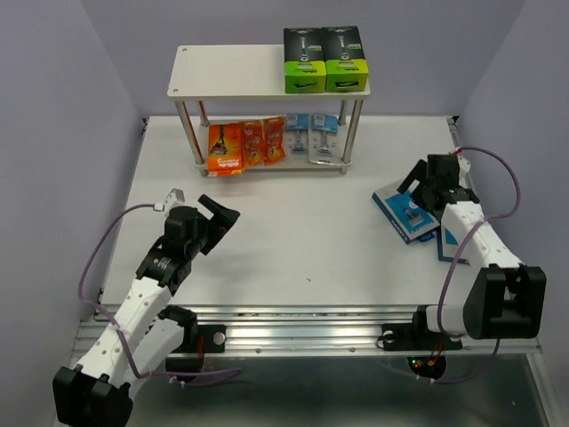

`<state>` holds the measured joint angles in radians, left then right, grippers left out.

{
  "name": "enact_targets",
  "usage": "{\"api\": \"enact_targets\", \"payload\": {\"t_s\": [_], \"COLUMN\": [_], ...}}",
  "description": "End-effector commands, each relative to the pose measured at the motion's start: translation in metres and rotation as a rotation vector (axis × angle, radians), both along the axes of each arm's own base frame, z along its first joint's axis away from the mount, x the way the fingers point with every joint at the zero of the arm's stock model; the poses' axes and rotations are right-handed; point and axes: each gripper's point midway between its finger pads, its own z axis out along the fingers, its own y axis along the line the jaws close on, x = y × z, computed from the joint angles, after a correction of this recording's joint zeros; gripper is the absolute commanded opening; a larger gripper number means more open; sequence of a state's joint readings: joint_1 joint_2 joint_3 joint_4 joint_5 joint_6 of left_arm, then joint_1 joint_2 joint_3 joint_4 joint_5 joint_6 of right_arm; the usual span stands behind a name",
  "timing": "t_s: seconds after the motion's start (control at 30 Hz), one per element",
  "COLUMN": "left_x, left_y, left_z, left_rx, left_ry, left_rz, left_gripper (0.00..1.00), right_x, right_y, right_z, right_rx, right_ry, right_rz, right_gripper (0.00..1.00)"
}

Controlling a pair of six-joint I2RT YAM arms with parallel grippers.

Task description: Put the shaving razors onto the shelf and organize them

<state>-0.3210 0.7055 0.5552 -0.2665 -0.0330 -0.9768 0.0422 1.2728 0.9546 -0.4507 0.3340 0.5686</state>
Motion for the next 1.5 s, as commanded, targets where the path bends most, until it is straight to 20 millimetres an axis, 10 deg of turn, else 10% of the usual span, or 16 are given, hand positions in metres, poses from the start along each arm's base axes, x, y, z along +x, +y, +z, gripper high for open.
{"api": "enact_targets", "payload": {"t_s": [0.0, 0.4, 0.63, 0.93, 1.23, 1.47], "left_x": [0.009, 0.01, 0.018, 0.034, 0.009, 0.019], "left_y": [-0.026, -0.07, -0.127, -0.212, -0.263, -0.278], "left_z": [0.01, -0.012, -0.018, -0.035, -0.074, -0.102], "left_rx": [-0.051, -0.073, -0.059, -0.045, -0.064, -0.042], "left_ry": [-0.078, -0.057, -0.057, -0.011, 0.088, 0.14], "left_rz": [-0.12, -0.235, -0.381, -0.586, -0.726, -0.737], "left_gripper": [0.99, 0.99, 0.99, 0.99, 0.97, 0.75], "right_x": [0.025, 0.077, 0.037, -0.035, -0.055, -0.063], "right_y": [-0.023, -0.018, 0.007, 0.099, 0.14, 0.181], "right_z": [0.001, -0.086, -0.095, -0.135, -0.111, -0.097], "right_rx": [0.068, 0.206, 0.301, 0.388, 0.54, 0.629], "right_ry": [-0.025, 0.119, 0.117, 0.25, 0.178, 0.184], "right_rz": [0.056, 0.23, 0.269, 0.28, 0.101, 0.286], "right_gripper": [1.0, 1.0, 1.0, 0.93, 0.84, 0.83]}}
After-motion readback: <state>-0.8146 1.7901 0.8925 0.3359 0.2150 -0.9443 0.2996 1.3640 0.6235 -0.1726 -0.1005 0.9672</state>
